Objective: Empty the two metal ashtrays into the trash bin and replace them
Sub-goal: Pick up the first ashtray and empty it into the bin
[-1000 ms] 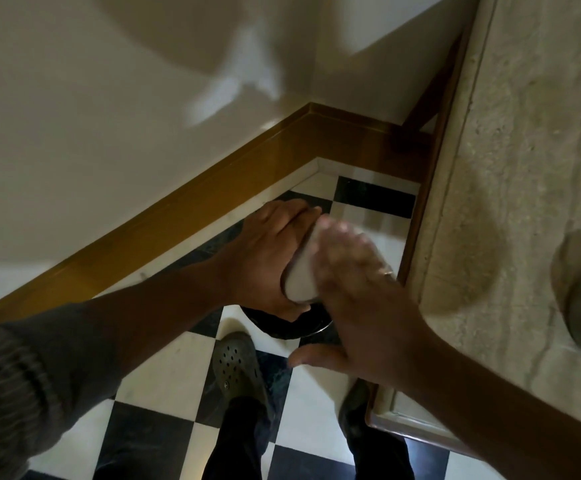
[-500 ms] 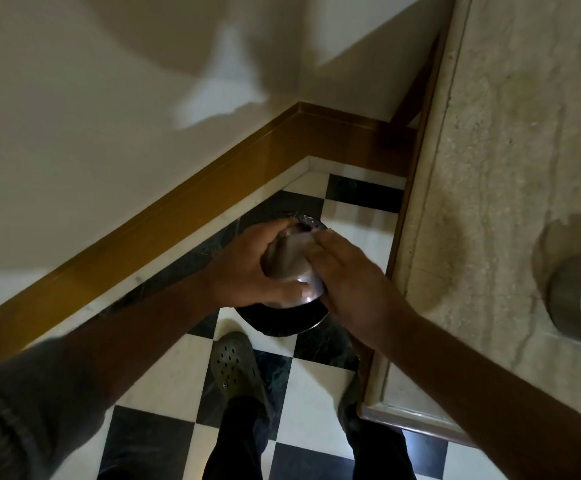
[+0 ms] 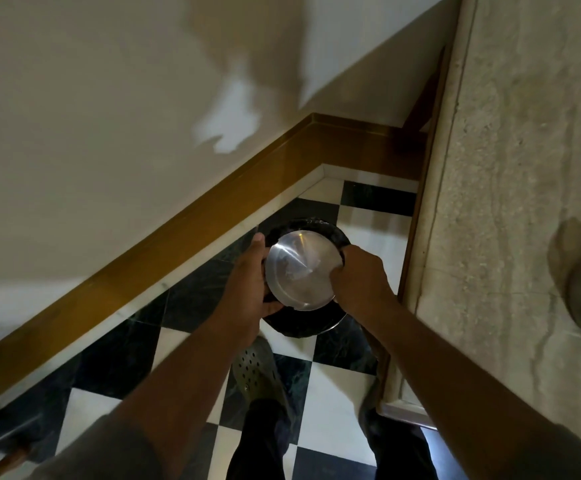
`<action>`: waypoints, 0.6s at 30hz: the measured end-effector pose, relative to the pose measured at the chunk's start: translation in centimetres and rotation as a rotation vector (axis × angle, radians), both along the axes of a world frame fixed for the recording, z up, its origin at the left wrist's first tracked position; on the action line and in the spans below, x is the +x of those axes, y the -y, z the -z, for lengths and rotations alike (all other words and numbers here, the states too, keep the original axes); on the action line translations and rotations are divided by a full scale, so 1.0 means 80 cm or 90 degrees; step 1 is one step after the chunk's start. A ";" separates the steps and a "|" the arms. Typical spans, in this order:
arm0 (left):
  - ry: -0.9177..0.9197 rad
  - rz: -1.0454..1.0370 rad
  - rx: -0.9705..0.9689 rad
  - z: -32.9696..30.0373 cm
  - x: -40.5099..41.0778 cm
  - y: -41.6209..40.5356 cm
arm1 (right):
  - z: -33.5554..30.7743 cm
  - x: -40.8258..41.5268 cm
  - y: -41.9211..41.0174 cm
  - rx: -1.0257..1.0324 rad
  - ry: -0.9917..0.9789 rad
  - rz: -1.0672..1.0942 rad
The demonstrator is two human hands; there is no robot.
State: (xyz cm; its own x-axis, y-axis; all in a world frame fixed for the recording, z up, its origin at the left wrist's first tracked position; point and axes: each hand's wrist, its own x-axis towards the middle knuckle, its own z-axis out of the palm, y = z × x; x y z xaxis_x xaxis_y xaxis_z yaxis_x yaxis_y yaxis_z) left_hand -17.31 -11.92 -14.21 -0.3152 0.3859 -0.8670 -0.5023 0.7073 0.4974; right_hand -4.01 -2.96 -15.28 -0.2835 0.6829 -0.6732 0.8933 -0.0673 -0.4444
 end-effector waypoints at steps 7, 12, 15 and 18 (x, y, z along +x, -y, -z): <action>-0.088 0.003 -0.054 -0.060 0.006 -0.039 | -0.034 0.004 -0.007 -0.021 -0.113 0.090; -0.137 0.061 0.033 -0.138 0.046 -0.078 | -0.112 0.052 -0.032 -0.020 -0.208 0.236; -0.130 0.107 0.046 -0.162 0.090 -0.103 | -0.139 0.095 -0.045 -0.015 -0.205 0.319; -0.097 0.116 0.051 -0.172 0.133 -0.126 | -0.144 0.137 -0.052 -0.013 -0.185 0.402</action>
State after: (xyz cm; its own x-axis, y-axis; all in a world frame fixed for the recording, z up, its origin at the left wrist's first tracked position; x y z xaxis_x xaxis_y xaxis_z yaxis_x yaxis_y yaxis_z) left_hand -6.69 -1.88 -0.45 -0.3591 0.5137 -0.7792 -0.2843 0.7350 0.6156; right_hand 6.98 1.22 -3.75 -0.0067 0.7639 -0.6453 0.5252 -0.5464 -0.6524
